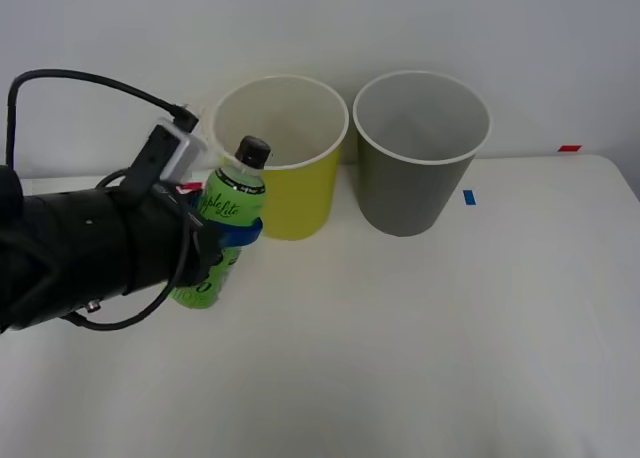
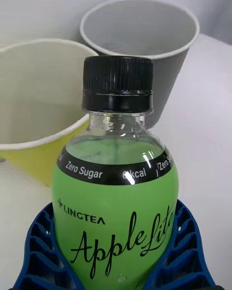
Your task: Put cans in the gray bin and PET bottles in the light green bin.
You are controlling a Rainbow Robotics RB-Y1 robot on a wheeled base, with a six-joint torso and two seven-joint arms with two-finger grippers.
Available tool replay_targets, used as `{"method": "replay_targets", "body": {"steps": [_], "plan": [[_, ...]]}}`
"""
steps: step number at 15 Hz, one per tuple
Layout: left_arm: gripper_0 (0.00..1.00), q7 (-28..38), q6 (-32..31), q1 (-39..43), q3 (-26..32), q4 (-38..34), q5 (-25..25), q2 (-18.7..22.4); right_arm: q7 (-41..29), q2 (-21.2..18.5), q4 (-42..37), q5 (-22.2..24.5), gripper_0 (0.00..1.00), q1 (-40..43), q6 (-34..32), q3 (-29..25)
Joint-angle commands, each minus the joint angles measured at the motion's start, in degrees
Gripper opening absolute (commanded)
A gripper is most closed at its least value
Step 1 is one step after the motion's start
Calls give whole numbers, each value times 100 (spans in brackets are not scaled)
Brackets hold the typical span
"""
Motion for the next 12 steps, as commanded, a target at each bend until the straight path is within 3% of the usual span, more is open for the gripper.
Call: {"method": "replay_targets", "body": {"steps": [1,5,7,10,12], "plan": [[0,-91,0,154,582,-367,408,-164,0,0,0,0,100,0,0,0],[0,-258,-158,13,1593,-399,1093,-454,0,0,0,0,100,0,0,0],[0,-249,-387,-92,1831,-399,1287,-542,0,0,0,0,100,0,0,0],[0,-135,-457,-637,1874,-332,1014,-559,0,0,0,0,100,0,0,0],[0,-82,-475,-1094,1857,81,970,-647,0,0,0,0,100,0,0,0]]}}
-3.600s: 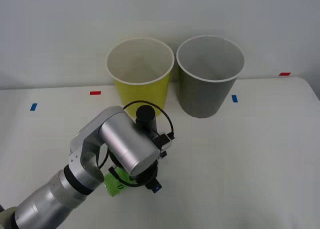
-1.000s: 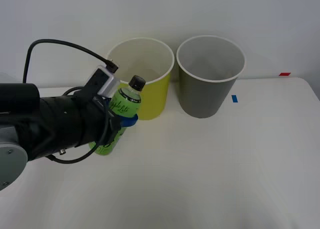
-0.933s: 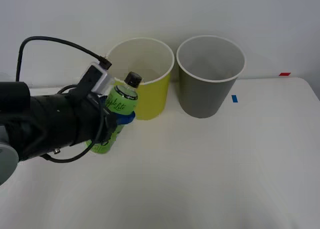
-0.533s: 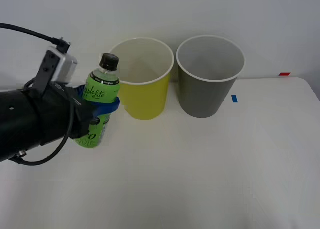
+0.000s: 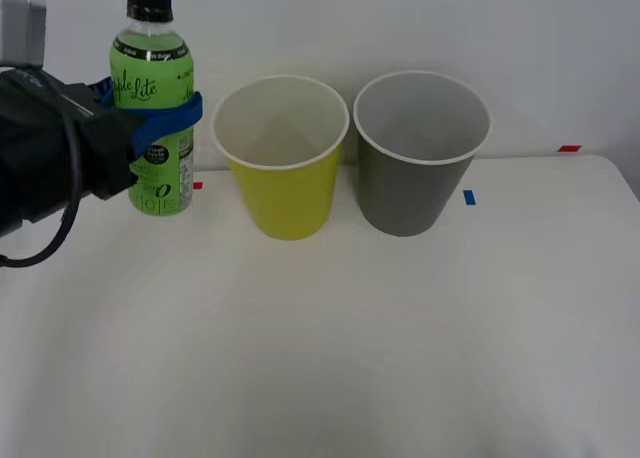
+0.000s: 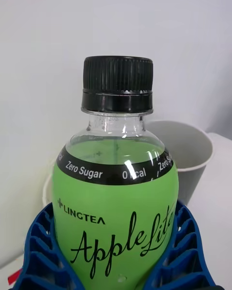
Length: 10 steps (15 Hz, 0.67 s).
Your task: Put cans in the gray bin and PET bottles in the light green bin.
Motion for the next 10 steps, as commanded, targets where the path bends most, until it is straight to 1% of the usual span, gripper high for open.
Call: {"method": "replay_targets", "body": {"steps": [1,3,4,7,8,9,10], "plan": [[0,72,-36,-617,-44,573,-125,-116,0,0,0,0,100,0,0,0],[0,116,-97,-1004,-325,889,-547,-125,0,0,0,0,100,0,0,0],[0,160,-194,-1144,-457,1048,-678,-143,0,0,0,0,100,0,0,0],[0,221,-642,-1487,-843,1619,-969,-151,0,0,0,0,100,0,0,0],[0,248,-800,-1610,-1037,1795,-1188,-151,0,0,0,0,100,0,0,0],[0,274,-958,-1672,-1177,1900,-1303,-151,0,0,0,0,100,0,0,0],[0,300,-1231,-1698,-1336,2050,-1373,-151,0,0,0,0,100,0,0,0]]}}
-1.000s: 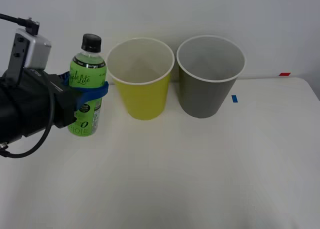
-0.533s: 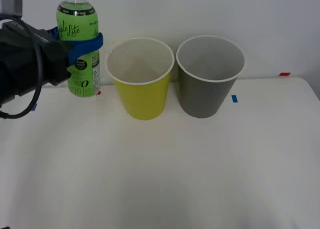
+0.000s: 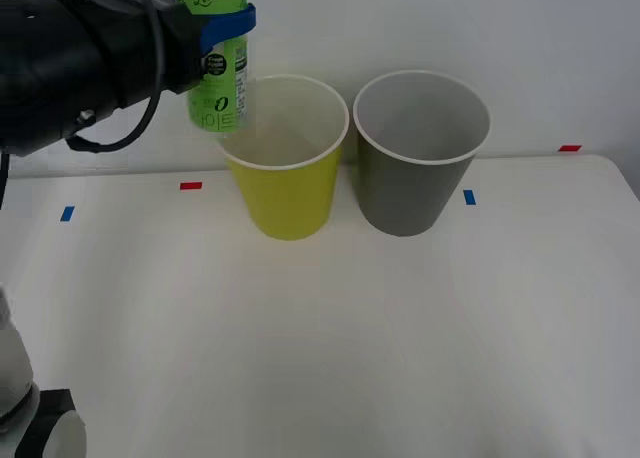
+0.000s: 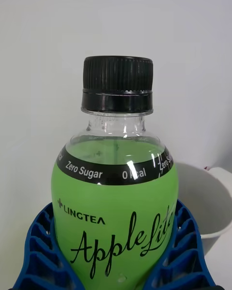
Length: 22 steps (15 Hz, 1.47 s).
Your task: Put cans in the gray bin and PET bottles in the light green bin.
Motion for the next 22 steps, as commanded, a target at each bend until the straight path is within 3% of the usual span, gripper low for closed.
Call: {"method": "replay_targets", "body": {"steps": [1,7,13,22], "plan": [[0,57,-635,-118,-403,394,-229,0,0,0,0,0,100,0,0,0],[0,-5,-1892,-381,-1062,1370,-458,-26,0,0,0,0,100,0,0,0],[0,-119,-2648,-513,-1405,2091,-800,-9,0,0,0,0,100,0,0,0],[0,-268,-3043,-241,-1396,2152,-1091,97,0,0,0,0,100,0,0,0]]}}
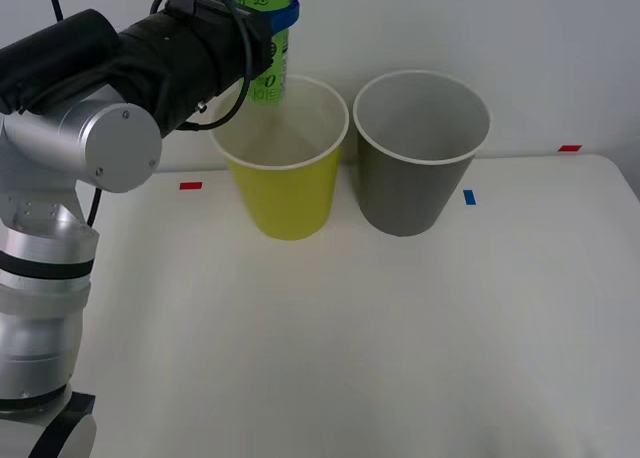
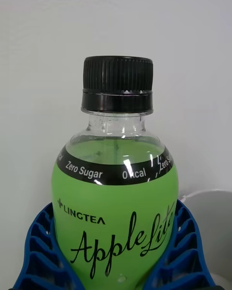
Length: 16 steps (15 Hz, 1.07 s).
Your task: Put cans in the gray bin and PET bottles in the light green bin.
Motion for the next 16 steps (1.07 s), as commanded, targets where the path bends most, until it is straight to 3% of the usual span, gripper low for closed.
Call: {"method": "replay_targets", "body": {"steps": [1,3,4,5,6,16], "plan": [[0,-2,-52,3,2,-1,-21,10,0,0,0,0,100,0,0,0],[0,7,-88,3,2,-1,-12,19,0,0,0,0,100,0,0,0],[25,33,-79,3,2,-1,23,19,0,0,0,0,100,0,0,0],[74,42,-79,12,2,-1,32,37,0,0,0,0,100,0,0,0],[100,59,-79,12,2,-1,41,54,0,0,0,0,100,0,0,0],[100,191,-105,12,2,-1,436,239,0,0,0,0,100,0,0,0]]}}
